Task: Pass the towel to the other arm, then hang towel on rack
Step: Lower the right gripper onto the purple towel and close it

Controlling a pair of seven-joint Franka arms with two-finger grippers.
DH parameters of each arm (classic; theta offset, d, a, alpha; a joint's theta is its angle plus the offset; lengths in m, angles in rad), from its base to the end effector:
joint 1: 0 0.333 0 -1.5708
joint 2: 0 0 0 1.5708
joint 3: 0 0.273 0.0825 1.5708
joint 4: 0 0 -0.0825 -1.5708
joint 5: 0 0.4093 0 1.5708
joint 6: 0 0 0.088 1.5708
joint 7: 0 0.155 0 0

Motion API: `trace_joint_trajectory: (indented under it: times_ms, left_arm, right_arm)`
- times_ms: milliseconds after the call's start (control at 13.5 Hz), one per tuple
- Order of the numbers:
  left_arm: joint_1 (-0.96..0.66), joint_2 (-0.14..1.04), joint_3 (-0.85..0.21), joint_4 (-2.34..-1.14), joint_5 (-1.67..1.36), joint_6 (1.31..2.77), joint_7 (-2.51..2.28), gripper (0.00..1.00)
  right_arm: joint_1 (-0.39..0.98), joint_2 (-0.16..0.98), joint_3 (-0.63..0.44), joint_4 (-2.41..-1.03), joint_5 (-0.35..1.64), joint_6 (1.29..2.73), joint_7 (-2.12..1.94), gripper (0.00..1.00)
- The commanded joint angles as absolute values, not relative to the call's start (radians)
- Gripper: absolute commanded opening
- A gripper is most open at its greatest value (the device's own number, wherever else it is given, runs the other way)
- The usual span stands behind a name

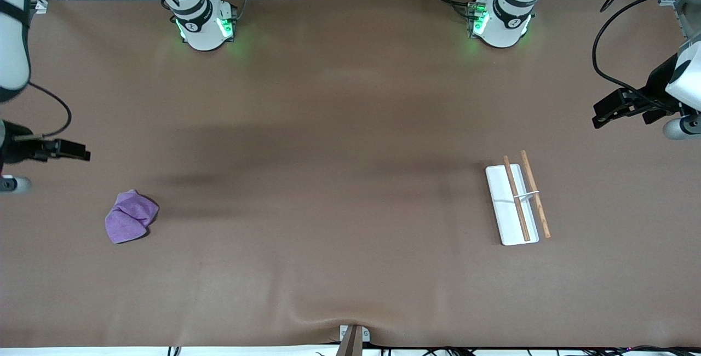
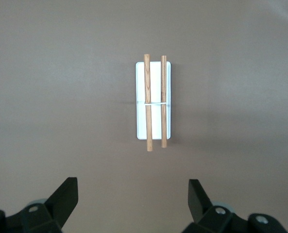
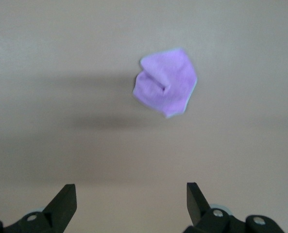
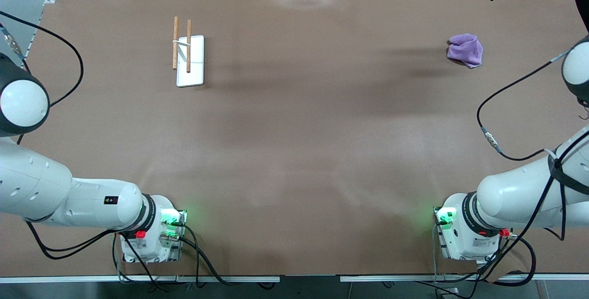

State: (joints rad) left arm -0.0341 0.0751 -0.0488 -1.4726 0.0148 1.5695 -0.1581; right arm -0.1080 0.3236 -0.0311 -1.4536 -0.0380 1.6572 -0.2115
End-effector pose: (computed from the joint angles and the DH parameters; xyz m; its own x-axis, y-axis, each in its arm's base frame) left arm 0.5996 -0.0467 0.5380 0.9969 0.0754 0.0234 0.0756 -0.9971 -0.0076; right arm 0.6445 -0.0942 0.3983 0.9889 0.0769 -0.1269 0.0802 -0.9966 0.0209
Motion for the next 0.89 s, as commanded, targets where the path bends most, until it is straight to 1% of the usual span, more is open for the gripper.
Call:
trace_joint_trajectory:
  times_ms: [0, 223, 520, 817]
  left_arm:
    - [-0.028, 0.071, -0.055, -1.468, 0.025, 1.569, -0.161, 1.0]
    - [-0.026, 0.069, -0.055, -1.468, 0.025, 1.569, -0.16, 1.0]
    - [-0.026, 0.063, -0.054, -1.468, 0.023, 1.569, -0.156, 1.0]
    - [-0.026, 0.049, -0.051, -1.476, 0.029, 1.548, -0.164, 1.0]
  right_arm:
    - [-0.11, 0.415, -0.02, -1.397, -0.122, 1.721, -0.293, 1.0]
    - [-0.113, 0.501, -0.02, -1.401, -0.167, 1.784, -0.307, 1.0]
    - [-0.115, 0.642, -0.018, -1.407, -0.158, 1.934, -0.293, 1.0]
    - [-0.118, 0.719, -0.018, -1.414, -0.156, 2.037, -0.275, 1.0]
